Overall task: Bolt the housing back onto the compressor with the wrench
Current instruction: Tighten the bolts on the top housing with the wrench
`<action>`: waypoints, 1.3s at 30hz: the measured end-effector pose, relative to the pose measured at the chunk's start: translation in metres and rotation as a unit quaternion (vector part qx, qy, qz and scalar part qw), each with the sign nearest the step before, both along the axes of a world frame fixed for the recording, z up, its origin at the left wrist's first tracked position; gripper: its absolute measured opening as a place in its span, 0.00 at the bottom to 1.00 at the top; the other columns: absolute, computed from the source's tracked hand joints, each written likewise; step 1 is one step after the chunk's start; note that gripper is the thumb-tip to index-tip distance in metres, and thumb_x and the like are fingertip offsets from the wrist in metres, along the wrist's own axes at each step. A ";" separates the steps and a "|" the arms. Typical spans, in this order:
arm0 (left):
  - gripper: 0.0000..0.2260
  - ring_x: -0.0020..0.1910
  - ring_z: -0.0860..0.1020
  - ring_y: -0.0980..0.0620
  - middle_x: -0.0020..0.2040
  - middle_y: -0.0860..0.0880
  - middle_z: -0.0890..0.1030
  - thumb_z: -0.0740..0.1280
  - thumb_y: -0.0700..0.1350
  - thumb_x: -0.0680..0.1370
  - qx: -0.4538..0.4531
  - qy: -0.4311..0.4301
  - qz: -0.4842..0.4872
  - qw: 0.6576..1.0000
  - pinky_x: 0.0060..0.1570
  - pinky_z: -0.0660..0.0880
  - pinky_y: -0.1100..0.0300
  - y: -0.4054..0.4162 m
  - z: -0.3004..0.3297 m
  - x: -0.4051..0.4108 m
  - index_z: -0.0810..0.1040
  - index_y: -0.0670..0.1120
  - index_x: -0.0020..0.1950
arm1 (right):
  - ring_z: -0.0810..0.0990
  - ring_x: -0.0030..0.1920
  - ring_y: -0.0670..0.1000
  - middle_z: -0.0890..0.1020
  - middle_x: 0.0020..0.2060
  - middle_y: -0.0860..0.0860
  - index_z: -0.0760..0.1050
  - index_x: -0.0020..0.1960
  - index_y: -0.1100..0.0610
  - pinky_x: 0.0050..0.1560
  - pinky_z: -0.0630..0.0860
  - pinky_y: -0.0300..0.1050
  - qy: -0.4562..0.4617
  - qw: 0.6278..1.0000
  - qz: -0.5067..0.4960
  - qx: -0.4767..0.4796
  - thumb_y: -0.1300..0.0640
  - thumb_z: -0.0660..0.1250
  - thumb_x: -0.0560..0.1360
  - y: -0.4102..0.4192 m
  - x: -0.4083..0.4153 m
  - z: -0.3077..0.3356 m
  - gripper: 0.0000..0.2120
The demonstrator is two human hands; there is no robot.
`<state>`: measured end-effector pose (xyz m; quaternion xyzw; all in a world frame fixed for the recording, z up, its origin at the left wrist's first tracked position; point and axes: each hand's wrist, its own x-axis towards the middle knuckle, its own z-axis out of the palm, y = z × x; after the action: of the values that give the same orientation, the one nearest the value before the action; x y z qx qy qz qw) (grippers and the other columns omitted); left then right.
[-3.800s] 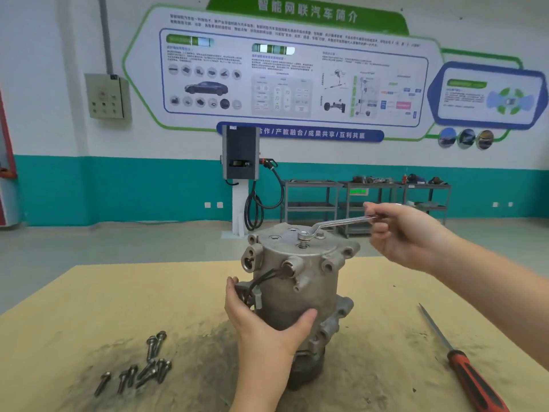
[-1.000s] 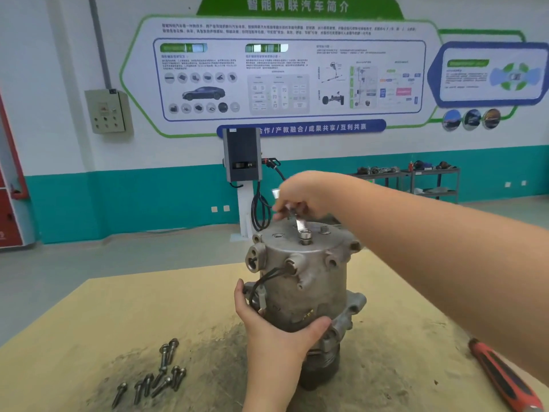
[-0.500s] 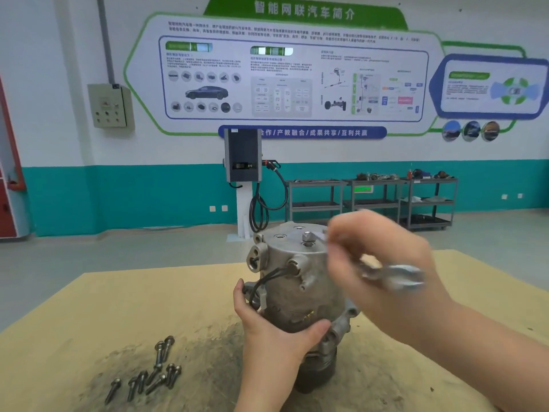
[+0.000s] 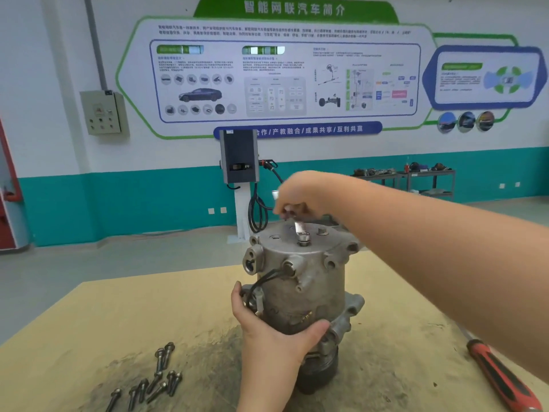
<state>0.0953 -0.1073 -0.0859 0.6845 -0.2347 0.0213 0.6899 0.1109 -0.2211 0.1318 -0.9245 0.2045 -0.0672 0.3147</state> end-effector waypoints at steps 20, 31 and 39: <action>0.59 0.60 0.71 0.57 0.64 0.60 0.62 0.82 0.59 0.46 -0.023 0.015 0.022 0.999 0.60 0.69 0.58 -0.003 0.000 -0.003 0.42 0.78 0.61 | 0.79 0.35 0.50 0.80 0.36 0.48 0.82 0.46 0.56 0.35 0.79 0.47 -0.370 0.785 0.235 -0.437 0.59 0.66 0.72 0.067 -0.089 -0.055 0.07; 0.59 0.57 0.72 0.56 0.63 0.58 0.65 0.81 0.59 0.49 -0.009 0.013 0.001 1.000 0.55 0.70 0.62 0.001 0.002 -0.004 0.42 0.75 0.66 | 0.68 0.31 0.46 0.71 0.34 0.51 0.74 0.62 0.64 0.30 0.70 0.39 -0.063 0.998 0.014 -0.009 0.65 0.63 0.78 -0.001 -0.005 -0.007 0.13; 0.57 0.69 0.70 0.52 0.76 0.54 0.63 0.78 0.66 0.46 0.001 0.014 0.016 1.000 0.66 0.69 0.55 0.005 0.007 -0.011 0.37 0.80 0.58 | 0.82 0.29 0.45 0.84 0.35 0.57 0.75 0.52 0.63 0.28 0.76 0.32 -0.430 0.719 -0.049 0.545 0.65 0.66 0.77 -0.025 -0.121 -0.074 0.04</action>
<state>0.0848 -0.1021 -0.0788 0.6891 -0.2139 0.0222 0.6920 -0.0100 -0.2466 0.0578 -0.4541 0.0932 -0.3493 0.8143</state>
